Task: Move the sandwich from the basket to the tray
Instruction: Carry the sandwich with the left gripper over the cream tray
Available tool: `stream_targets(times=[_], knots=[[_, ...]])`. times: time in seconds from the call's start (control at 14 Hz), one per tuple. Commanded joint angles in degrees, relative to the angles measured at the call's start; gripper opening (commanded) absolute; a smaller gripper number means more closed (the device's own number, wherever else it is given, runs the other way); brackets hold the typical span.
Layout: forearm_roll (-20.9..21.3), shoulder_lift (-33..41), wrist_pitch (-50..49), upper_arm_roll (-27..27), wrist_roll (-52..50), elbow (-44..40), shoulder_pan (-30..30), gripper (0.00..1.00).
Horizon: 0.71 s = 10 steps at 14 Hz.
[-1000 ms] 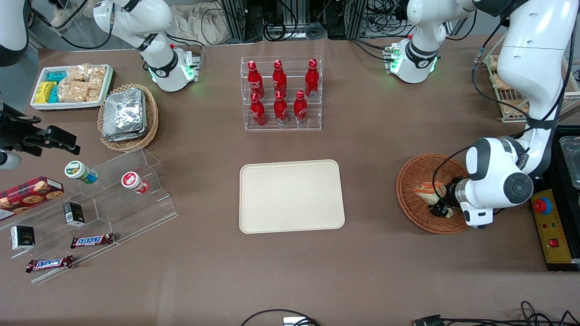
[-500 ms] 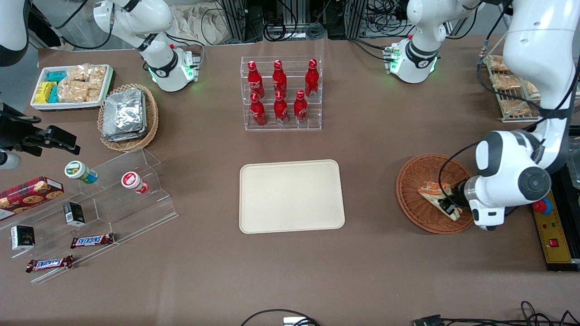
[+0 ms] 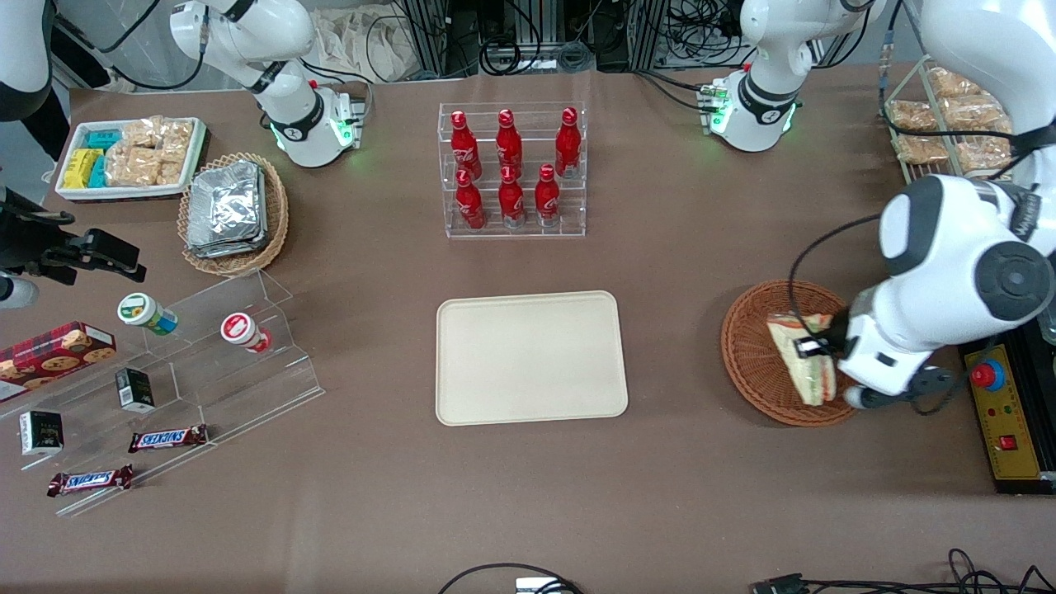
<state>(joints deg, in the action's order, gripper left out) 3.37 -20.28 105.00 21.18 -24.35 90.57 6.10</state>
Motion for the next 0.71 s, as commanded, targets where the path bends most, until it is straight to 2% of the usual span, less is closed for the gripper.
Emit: stream_targets(times=[0.0,0.29,0.43,0.64], knots=[[0.8,-5.8,-0.8,-0.2,-5.6,-4.8,-9.9,0.00],[1.5,-20.1,6.6,-0.6,-16.7,-13.1,-21.2,0.00],[3.4,-24.7,13.1,-0.6,-18.2,-12.5,-23.1,0.00],[3.2,-29.6,19.3,-0.6,-18.1,-12.7,-23.7,0.00]])
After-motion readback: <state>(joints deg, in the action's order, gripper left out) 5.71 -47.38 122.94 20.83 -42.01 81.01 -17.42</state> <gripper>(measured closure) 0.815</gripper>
